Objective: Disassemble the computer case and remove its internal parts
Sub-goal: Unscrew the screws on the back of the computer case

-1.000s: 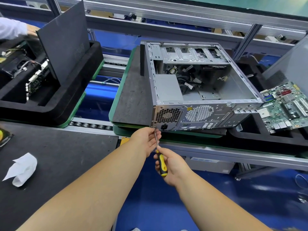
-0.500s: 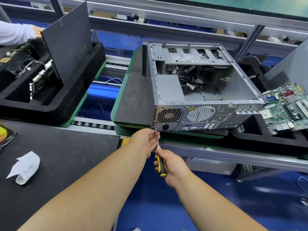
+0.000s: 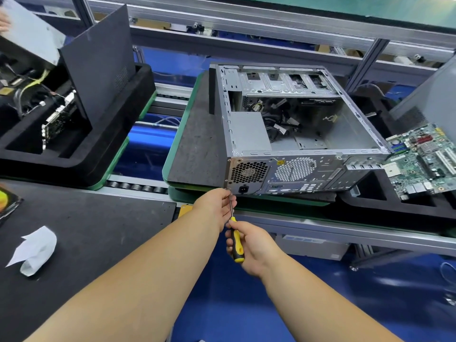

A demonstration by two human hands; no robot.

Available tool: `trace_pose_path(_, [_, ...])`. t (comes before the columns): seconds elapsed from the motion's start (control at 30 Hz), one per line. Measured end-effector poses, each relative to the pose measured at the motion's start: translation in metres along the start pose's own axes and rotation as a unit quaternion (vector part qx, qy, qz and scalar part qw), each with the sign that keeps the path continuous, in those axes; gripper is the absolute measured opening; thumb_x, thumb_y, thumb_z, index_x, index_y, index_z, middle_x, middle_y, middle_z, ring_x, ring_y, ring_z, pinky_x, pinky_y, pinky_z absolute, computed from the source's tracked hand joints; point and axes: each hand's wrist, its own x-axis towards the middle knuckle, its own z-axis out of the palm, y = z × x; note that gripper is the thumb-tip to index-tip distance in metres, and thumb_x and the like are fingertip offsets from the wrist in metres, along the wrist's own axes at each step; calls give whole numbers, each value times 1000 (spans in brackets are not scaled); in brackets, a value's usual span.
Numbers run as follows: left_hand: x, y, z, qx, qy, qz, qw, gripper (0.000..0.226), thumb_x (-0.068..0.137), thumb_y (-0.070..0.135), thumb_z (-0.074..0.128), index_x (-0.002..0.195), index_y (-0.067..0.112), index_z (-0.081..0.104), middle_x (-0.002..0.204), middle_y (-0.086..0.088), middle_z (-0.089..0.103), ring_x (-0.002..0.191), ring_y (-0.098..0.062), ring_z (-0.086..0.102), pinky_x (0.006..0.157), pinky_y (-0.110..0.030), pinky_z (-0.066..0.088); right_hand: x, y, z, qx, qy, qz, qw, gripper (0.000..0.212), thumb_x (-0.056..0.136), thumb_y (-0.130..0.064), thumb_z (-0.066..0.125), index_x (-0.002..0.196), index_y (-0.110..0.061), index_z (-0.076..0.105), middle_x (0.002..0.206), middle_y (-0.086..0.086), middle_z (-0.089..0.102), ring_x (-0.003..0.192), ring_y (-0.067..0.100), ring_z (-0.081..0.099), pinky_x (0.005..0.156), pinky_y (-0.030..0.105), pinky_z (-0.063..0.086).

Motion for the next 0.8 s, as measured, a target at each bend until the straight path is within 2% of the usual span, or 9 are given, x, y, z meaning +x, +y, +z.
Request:
trace_pose_path(0.3, [3, -8, -5, -28, -6, 19, 999, 12, 94, 17, 59, 90, 8, 67, 80, -3, 72, 79, -14, 67, 63, -27, 50, -1, 0, -5, -39, -2, -18, 999, 13, 94, -16, 61, 98, -5, 66, 67, 4, 64, 55, 14, 56, 53, 24, 47])
trace_pose_path(0.47, [7, -10, -6, -44, -24, 16, 999, 14, 95, 17, 57, 92, 8, 68, 67, 0, 74, 77, -13, 69, 58, -27, 50, 3, 1, -9, -73, 16, -40, 996, 21, 95, -21, 59, 102, -5, 69, 68, 3, 65, 55, 16, 57, 49, 25, 47])
trace_pose_path(0.7, [11, -11, -7, -33, -22, 20, 999, 16, 94, 19, 58, 87, 11, 70, 67, 2, 74, 60, -7, 70, 56, -27, 50, 6, 1, -10, -78, 7, -38, 996, 25, 97, -24, 54, 99, -9, 73, 67, 2, 64, 54, 13, 55, 49, 24, 46])
trace_pose_path(0.8, [10, -11, -8, -33, -25, 18, 999, 17, 95, 20, 58, 87, 11, 71, 69, 2, 74, 63, -7, 70, 56, -26, 50, 6, 2, -10, -87, 10, -41, 995, 25, 97, -24, 54, 99, -10, 73, 67, 1, 64, 54, 13, 55, 49, 24, 46])
